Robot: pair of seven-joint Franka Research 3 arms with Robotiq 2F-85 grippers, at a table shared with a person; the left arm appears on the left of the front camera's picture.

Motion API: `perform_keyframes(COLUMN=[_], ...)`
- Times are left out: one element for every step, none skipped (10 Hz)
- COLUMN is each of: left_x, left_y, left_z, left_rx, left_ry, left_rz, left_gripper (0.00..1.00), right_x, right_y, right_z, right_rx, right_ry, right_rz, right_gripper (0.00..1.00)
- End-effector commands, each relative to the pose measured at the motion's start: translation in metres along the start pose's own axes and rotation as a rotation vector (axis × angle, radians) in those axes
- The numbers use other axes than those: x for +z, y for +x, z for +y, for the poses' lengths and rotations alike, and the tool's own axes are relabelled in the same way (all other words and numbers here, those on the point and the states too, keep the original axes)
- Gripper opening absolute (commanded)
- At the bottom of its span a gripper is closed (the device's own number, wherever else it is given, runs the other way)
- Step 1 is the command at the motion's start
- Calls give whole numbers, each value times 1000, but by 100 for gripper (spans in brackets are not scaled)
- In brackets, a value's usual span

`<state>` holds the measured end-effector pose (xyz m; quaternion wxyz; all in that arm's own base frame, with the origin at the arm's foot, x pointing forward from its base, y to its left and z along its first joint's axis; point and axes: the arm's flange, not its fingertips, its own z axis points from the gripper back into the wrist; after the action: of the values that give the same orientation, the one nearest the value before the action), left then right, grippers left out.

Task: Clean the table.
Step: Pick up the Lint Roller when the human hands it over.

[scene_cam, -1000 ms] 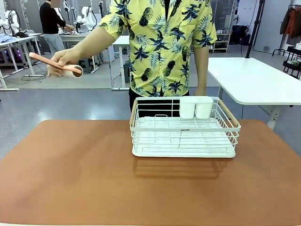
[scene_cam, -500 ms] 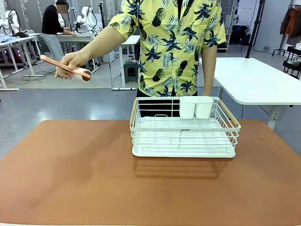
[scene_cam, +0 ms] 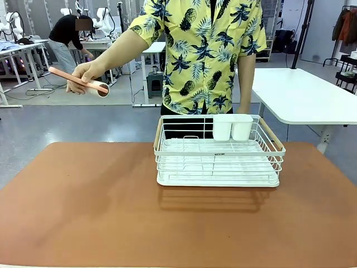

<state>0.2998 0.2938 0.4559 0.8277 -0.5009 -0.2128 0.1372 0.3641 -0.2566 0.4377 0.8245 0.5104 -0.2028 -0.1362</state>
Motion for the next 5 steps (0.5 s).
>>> perform_keyframes(left_x=[2, 2, 2, 2, 0], left_y=[-2, -2, -2, -2, 0], left_z=[-1, -1, -1, -1, 0], left_rx=[-22, -22, -22, -22, 0], left_ry=[-26, -26, -26, -26, 0], left_rz=[-10, -10, -10, -10, 0], left_gripper=[100, 100, 100, 100, 100], right_x=[0, 0, 0, 0, 0], right_y=[1, 1, 1, 1, 1], right_z=[1, 1, 1, 1, 1], right_rx=[10, 10, 10, 10, 10], right_ry=[19, 19, 19, 19, 19], right_rz=[-6, -6, -6, -6, -6], right_gripper=[100, 100, 100, 100, 100])
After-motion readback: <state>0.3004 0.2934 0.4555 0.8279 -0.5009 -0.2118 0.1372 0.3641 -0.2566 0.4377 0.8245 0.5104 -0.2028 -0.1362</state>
